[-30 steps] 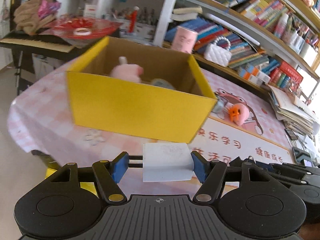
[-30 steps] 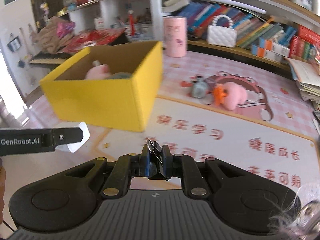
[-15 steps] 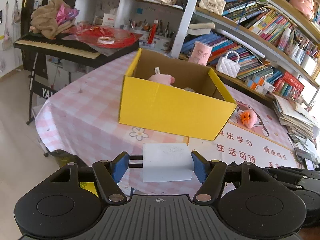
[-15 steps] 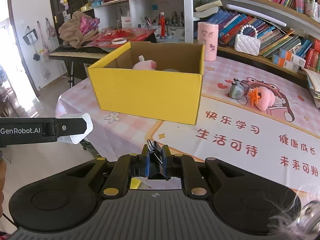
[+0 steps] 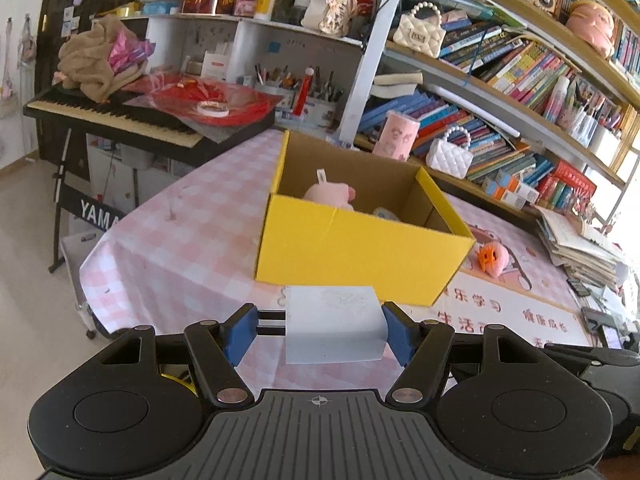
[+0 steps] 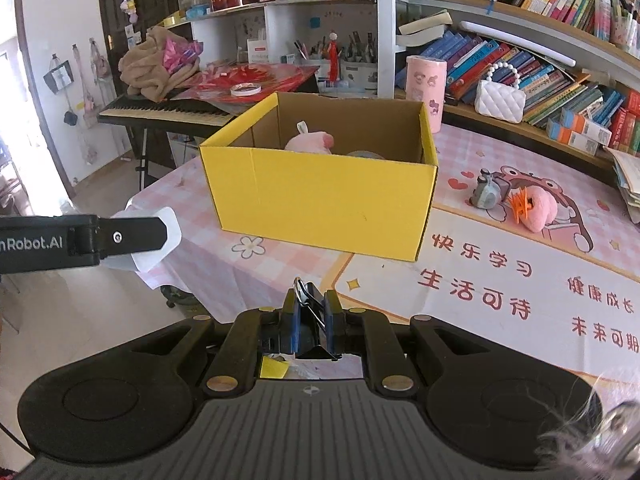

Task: Organize objects
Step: 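Carry the charger plug and binder clip in both tools over the yellow box, then open left tool to drop the charger plug while right tool drops the binder clip into the box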

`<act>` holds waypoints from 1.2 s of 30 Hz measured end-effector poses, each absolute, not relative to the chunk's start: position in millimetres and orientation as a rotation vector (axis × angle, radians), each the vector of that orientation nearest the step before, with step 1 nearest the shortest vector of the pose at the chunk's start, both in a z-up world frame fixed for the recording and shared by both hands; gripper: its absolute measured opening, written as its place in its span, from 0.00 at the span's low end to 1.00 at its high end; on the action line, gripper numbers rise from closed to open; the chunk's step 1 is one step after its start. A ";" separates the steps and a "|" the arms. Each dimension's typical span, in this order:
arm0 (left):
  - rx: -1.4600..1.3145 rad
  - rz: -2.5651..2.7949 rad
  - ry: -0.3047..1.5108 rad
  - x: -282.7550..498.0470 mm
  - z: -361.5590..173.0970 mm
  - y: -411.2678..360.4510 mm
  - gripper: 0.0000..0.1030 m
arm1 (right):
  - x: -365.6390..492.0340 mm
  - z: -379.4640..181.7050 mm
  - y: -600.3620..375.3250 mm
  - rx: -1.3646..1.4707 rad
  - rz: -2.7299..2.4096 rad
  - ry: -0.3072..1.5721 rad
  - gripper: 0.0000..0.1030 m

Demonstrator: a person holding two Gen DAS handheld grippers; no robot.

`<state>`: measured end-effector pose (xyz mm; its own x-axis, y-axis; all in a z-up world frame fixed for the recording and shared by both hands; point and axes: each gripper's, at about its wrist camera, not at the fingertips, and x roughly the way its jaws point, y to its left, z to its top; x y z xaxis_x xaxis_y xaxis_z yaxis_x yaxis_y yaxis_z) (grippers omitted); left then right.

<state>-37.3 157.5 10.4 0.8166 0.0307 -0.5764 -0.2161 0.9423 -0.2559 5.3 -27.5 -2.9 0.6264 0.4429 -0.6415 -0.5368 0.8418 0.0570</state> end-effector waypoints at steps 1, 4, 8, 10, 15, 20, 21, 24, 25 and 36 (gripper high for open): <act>-0.323 0.134 0.599 -35.2 11.4 159.8 0.65 | 6.1 -1.7 -26.1 -0.149 0.566 0.691 0.11; -0.330 0.135 0.584 -25.6 15.7 165.6 0.65 | 12.8 2.9 -21.8 -0.161 0.571 0.677 0.11; -0.341 0.146 0.552 -9.9 24.3 171.8 0.65 | 29.3 10.7 -18.7 -0.152 0.574 0.659 0.11; -0.337 0.151 0.537 -0.8 28.8 172.9 0.65 | 38.8 16.2 -16.8 -0.143 0.577 0.641 0.11; -0.310 0.164 0.504 29.9 40.0 172.1 0.65 | 75.2 38.8 -10.5 -0.112 0.581 0.553 0.11; -0.290 0.187 0.495 67.3 43.9 167.1 0.65 | 124.9 52.2 -1.5 -0.126 0.584 0.493 0.11; -0.286 0.189 0.498 75.3 43.2 165.9 0.65 | 134.5 51.5 -0.1 -0.128 0.583 0.491 0.11; -0.273 0.190 0.518 95.5 38.9 160.5 0.65 | 162.0 43.9 5.7 -0.164 0.585 0.499 0.11; -0.268 0.191 0.527 102.0 36.9 159.1 0.65 | 169.9 40.1 7.7 -0.179 0.589 0.508 0.11; -0.208 0.213 0.661 145.3 2.9 151.2 0.65 | 213.0 -11.0 25.5 -0.330 0.663 0.605 0.11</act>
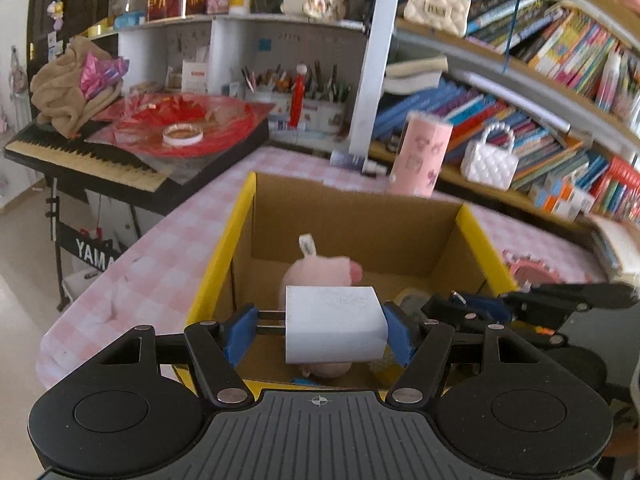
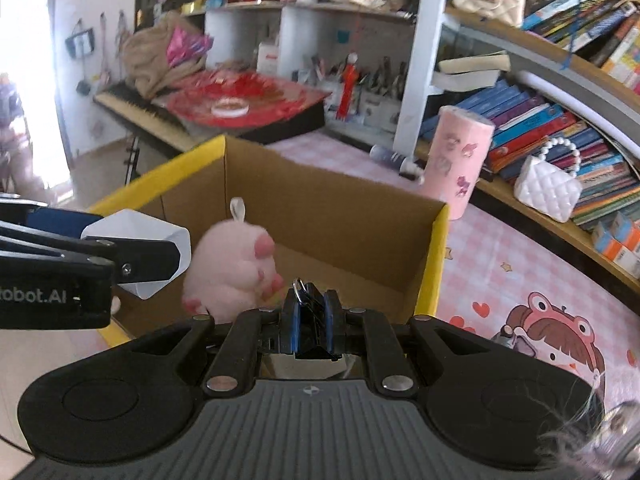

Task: Organize objects
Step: 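Open left tool to drop the charger plug while right tool drops the binder clip into the box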

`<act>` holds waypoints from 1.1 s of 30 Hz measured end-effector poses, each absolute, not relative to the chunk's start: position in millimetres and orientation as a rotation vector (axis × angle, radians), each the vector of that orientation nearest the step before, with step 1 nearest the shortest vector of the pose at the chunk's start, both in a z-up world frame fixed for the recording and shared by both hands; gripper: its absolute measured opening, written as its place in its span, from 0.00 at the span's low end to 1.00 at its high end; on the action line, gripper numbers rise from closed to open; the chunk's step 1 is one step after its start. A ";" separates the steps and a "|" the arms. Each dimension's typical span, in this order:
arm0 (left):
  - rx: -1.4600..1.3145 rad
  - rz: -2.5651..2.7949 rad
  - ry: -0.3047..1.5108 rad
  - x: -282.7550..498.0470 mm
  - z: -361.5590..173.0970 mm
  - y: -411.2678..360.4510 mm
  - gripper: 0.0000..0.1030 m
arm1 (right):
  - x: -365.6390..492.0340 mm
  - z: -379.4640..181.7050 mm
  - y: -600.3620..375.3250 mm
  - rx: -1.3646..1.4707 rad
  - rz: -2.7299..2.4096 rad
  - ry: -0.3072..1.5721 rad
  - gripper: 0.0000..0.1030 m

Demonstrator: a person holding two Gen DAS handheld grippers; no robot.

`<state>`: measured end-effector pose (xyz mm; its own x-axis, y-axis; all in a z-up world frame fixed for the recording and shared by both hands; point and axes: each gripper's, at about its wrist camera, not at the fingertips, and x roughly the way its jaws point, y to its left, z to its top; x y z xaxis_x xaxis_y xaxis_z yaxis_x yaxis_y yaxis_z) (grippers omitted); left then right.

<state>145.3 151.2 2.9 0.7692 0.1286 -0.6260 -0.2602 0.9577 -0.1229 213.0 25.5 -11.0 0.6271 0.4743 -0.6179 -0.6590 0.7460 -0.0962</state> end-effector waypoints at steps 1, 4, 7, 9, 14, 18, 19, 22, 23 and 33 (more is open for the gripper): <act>-0.202 0.214 0.673 147.6 -0.1 151.0 0.65 | 215.3 -13.7 26.4 -0.340 0.669 0.613 0.11; -0.195 0.219 0.703 152.5 -8.3 150.8 0.65 | 220.6 -21.2 27.3 -0.361 0.690 0.636 0.11; -0.162 0.212 0.713 156.3 -11.6 148.4 0.66 | 225.8 -23.4 28.3 -0.362 0.712 0.651 0.11; -0.145 0.208 0.717 157.7 -13.3 146.9 0.66 | 228.7 -24.5 30.1 -0.364 0.728 0.661 0.11; -0.121 0.211 0.712 156.9 -14.3 145.3 0.65 | 234.8 -25.8 33.2 -0.360 0.756 0.701 0.11; -0.135 0.207 0.687 151.3 -9.9 147.4 0.69 | 232.1 -24.7 34.2 -0.361 0.731 0.702 0.12; -0.138 0.211 0.665 147.0 -6.7 147.4 0.70 | 230.3 -23.2 33.6 -0.354 0.721 0.700 0.15; -0.125 0.218 0.599 134.8 5.4 147.1 0.75 | 223.2 -16.4 28.9 -0.318 0.701 0.679 0.30; -0.122 0.223 0.575 129.7 10.5 147.1 0.78 | 220.1 -12.9 27.5 -0.309 0.691 0.668 0.32; -0.148 0.238 0.459 75.7 33.3 149.6 0.87 | 168.2 23.9 6.7 -0.229 0.597 0.527 0.50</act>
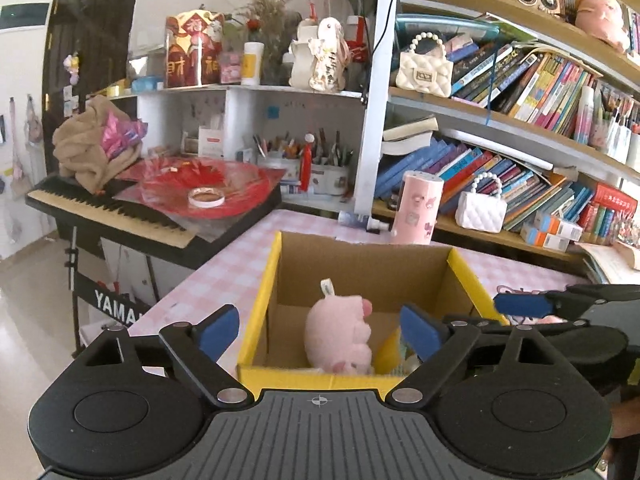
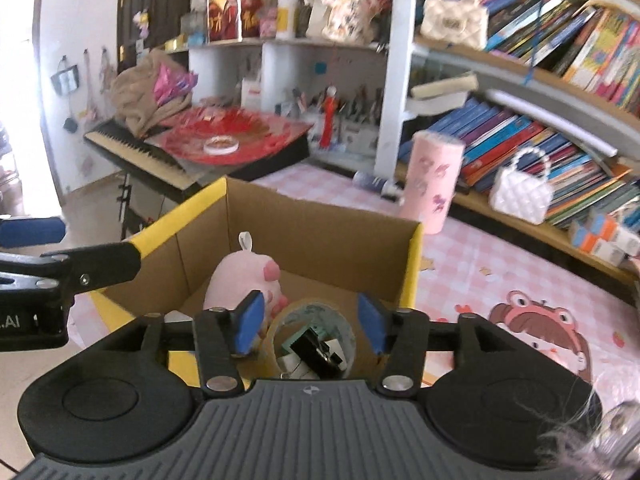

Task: Organize objects
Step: 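Open left tool to drop the charger plug while right tool drops the binder clip into the box, then withdraw both tools from the box toward the grey truck and pink plush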

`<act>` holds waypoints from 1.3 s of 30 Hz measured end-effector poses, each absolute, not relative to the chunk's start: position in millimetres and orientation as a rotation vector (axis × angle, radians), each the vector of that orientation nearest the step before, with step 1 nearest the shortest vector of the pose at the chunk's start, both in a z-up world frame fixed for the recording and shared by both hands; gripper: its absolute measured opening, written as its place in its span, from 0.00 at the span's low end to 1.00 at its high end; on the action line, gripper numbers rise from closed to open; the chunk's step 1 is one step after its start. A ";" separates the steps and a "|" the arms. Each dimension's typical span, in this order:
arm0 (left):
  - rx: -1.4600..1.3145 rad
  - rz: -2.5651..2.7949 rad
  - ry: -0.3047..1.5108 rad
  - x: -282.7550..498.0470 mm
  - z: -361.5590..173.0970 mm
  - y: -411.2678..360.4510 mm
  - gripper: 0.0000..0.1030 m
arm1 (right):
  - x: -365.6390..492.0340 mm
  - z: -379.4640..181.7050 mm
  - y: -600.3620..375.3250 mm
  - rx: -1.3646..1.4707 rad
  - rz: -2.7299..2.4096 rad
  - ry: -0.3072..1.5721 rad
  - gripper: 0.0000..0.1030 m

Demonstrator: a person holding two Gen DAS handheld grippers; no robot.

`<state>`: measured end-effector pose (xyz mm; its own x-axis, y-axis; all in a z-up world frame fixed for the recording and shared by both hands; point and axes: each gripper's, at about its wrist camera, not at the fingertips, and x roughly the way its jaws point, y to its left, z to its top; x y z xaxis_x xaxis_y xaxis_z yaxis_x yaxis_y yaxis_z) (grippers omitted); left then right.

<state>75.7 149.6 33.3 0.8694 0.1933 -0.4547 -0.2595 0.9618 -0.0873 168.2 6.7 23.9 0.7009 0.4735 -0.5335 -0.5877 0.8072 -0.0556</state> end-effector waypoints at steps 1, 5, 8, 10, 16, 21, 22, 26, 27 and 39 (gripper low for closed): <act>-0.145 0.239 0.464 70.0 31.9 149.5 0.87 | 160.5 25.1 5.3 -0.229 0.588 0.518 0.51; -0.129 0.254 0.501 48.9 25.4 149.0 0.88 | 133.1 25.1 1.2 -0.218 0.560 0.521 0.55; -0.115 0.258 0.512 30.5 22.4 147.1 0.91 | 111.0 20.8 -0.2 -0.223 0.542 0.540 0.56; -0.112 0.255 0.520 19.8 20.5 145.9 0.92 | 96.8 16.8 -2.1 -0.229 0.530 0.551 0.59; -0.101 0.235 0.586 -3.2 7.5 138.2 0.95 | 54.2 2.3 -12.3 -0.219 0.430 0.585 0.71; -0.084 0.197 0.639 -18.5 -4.1 126.7 0.95 | 30.5 -9.3 -23.5 -0.218 0.370 0.619 0.76; -0.077 0.191 0.643 -21.3 -5.5 124.7 0.95 | 26.6 -10.6 -26.5 -0.208 0.359 0.625 0.76; -0.059 0.176 0.661 -31.7 -9.6 118.3 0.95 | 14.2 -16.7 -36.8 -0.185 0.326 0.647 0.77; -0.058 0.172 0.665 -33.4 -10.4 116.6 0.95 | 12.4 -17.5 -38.8 -0.181 0.320 0.652 0.77; -0.039 0.081 0.708 -36.2 -18.7 93.0 0.95 | -11.5 -26.4 -70.5 -0.143 0.217 0.684 0.84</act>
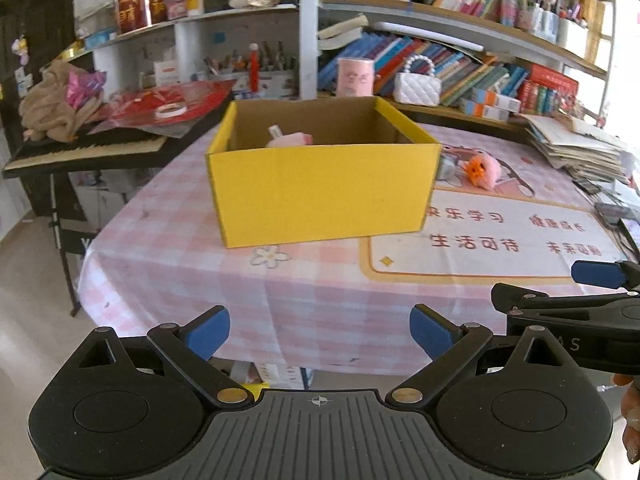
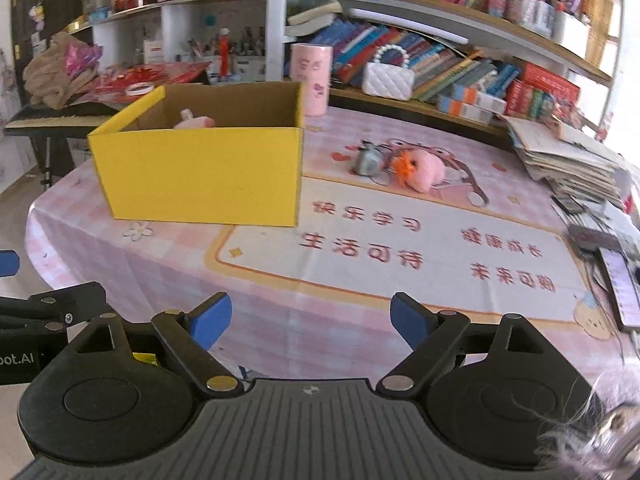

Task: Organize objects
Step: 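Withdraw both tools from the box toward the grey truck and pink plush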

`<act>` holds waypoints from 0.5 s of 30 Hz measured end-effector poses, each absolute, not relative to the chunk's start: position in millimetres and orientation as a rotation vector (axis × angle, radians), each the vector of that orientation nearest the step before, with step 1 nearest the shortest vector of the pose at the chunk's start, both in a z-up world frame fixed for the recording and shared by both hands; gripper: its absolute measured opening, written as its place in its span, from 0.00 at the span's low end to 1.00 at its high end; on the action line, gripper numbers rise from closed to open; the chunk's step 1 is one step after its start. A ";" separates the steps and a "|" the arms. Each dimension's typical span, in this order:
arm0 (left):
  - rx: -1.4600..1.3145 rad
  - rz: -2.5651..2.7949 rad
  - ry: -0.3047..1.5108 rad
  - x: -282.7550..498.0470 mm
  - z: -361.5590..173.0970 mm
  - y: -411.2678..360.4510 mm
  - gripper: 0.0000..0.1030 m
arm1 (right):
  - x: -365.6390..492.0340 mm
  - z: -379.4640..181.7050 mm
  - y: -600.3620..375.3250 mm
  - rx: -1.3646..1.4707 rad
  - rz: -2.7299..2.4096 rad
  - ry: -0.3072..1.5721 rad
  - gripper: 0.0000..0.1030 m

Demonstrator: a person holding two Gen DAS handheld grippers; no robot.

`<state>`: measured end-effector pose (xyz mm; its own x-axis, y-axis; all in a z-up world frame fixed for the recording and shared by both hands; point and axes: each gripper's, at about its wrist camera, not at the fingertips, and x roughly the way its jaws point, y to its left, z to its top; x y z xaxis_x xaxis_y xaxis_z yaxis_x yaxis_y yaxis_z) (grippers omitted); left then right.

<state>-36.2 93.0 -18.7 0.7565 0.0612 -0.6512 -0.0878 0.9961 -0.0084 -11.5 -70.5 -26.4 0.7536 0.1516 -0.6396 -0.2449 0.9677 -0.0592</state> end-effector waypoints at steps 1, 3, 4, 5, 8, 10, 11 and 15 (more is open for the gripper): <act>-0.037 0.071 0.709 -35.2 -18.7 91.1 0.95 | -12.5 -26.4 -74.1 -0.138 0.205 0.685 0.84; -0.030 0.046 0.711 -32.0 -19.1 84.3 0.95 | -14.3 -26.5 -80.8 -0.133 0.182 0.686 0.84; -0.026 0.036 0.712 -30.3 -19.2 81.2 0.95 | -15.2 -26.6 -84.6 -0.129 0.169 0.687 0.84; -0.020 0.021 0.713 -28.2 -19.3 77.0 0.95 | -15.4 -26.5 -88.6 -0.125 0.158 0.688 0.84; -0.006 -0.018 0.715 -23.1 -19.8 64.4 0.95 | -16.1 -26.7 -102.9 -0.111 0.116 0.691 0.85; 0.002 -0.045 0.717 -18.6 -20.5 55.7 0.95 | -15.9 -26.9 -112.0 -0.102 0.089 0.694 0.85; 0.007 -0.059 0.718 -16.3 -20.7 51.0 0.95 | -16.1 -27.1 -117.5 -0.097 0.074 0.694 0.85; 0.024 -0.105 0.725 -6.9 -22.4 32.4 0.95 | -14.9 -28.1 -136.3 -0.077 0.021 0.701 0.85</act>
<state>-6.9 32.4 -22.4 0.7433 -0.0878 -0.6631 0.1041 0.9945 -0.0149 -14.9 -136.3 -28.1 0.7641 -0.0063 -0.6451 -0.0456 0.9969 -0.0638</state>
